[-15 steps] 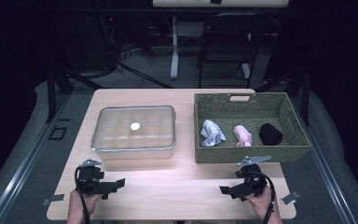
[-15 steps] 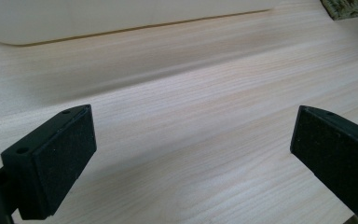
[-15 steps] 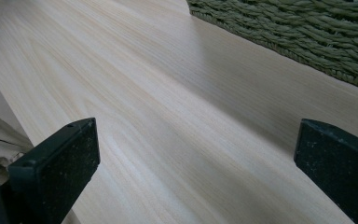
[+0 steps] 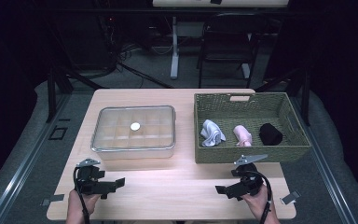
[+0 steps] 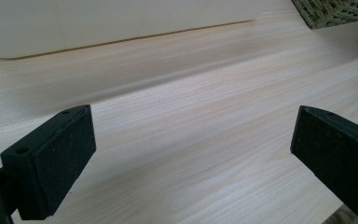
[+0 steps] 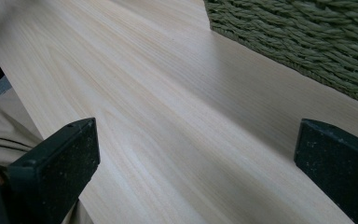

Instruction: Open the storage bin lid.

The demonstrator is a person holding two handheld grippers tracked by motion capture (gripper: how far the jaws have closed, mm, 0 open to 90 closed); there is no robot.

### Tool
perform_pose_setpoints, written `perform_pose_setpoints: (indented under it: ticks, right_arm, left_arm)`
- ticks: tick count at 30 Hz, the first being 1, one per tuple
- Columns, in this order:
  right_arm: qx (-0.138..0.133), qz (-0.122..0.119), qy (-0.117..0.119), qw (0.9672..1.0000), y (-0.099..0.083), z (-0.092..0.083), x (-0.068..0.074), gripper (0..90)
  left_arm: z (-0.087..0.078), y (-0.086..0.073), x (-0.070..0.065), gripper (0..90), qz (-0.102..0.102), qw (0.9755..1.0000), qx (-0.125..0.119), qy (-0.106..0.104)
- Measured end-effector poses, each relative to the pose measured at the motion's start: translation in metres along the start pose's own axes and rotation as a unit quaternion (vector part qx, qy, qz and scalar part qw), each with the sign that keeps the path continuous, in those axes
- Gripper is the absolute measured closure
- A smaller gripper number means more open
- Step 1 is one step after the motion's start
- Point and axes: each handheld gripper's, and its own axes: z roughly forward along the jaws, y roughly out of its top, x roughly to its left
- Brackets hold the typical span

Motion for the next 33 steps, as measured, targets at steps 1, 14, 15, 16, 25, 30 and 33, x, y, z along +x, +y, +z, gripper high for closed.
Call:
perform_pose_setpoints:
  ticks: [1,14,15,16,25,30,33]
  right_arm:
    - [0.002,-0.001,0.002,1.0000,0.001,0.000,0.002,0.0]
    - [0.003,-0.034,0.014,0.9993,0.015,0.009,0.031,0.0]
    - [0.000,-0.033,0.017,0.9993,0.017,0.011,0.033,0.0]
    - [0.004,-0.039,0.022,0.9990,0.020,0.013,0.036,0.0]
    - [-0.002,-0.056,0.040,0.9976,0.038,0.019,0.050,0.5]
    - [-0.009,-0.064,0.051,0.9966,0.052,0.025,0.056,0.5]
    - [-0.007,-0.069,0.055,0.9960,0.058,0.028,0.060,0.5]
  left_arm:
    - [-0.001,0.000,0.000,0.0,0.001,1.0000,-0.002,0.001]
    - [-0.008,0.007,0.004,0.1,-0.005,1.0000,-0.002,0.003]
    - [-0.008,0.008,0.005,0.1,-0.006,1.0000,-0.002,0.003]
    - [-0.009,0.009,0.006,0.0,-0.007,1.0000,-0.003,0.006]
    - [-0.011,0.016,0.014,0.0,-0.023,0.9997,-0.007,0.006]
    - [-0.015,0.020,0.015,0.0,-0.025,0.9995,-0.013,0.010]
    - [-0.015,0.021,0.017,0.0,-0.027,0.9995,-0.011,0.012]
